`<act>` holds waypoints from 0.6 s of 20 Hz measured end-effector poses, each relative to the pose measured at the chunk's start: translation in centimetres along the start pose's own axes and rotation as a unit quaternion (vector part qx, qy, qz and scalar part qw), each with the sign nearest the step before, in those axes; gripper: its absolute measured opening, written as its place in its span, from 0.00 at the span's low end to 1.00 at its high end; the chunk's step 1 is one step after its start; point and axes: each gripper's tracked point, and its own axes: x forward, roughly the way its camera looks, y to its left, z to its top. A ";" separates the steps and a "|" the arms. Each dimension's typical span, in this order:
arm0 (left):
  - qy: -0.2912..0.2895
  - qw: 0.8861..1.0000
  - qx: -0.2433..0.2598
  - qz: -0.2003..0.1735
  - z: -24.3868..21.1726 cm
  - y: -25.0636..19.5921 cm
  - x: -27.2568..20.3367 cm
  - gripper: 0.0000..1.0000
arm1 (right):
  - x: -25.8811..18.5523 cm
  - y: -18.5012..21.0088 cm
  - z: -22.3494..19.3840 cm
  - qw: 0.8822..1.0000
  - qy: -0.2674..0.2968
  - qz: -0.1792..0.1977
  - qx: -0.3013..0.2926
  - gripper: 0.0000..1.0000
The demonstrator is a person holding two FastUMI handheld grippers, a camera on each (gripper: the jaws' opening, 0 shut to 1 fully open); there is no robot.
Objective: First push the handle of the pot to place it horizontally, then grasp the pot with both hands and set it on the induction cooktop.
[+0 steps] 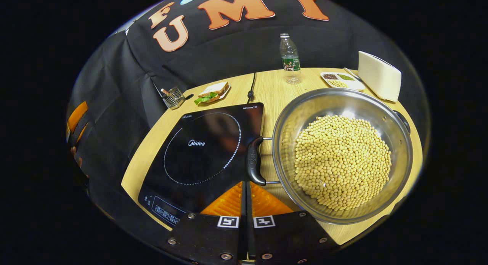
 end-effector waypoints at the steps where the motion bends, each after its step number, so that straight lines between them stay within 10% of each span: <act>1: 0.000 1.000 -0.001 0.000 0.0 0.1 0.1 0.98 | 0.2 0.1 0.2 1.000 -0.001 0.000 0.000 0.00; 12: 0.008 1.000 -0.008 0.001 -0.5 0.2 0.6 0.98 | 0.8 -1.6 2.8 0.999 -0.042 -0.021 0.015 0.00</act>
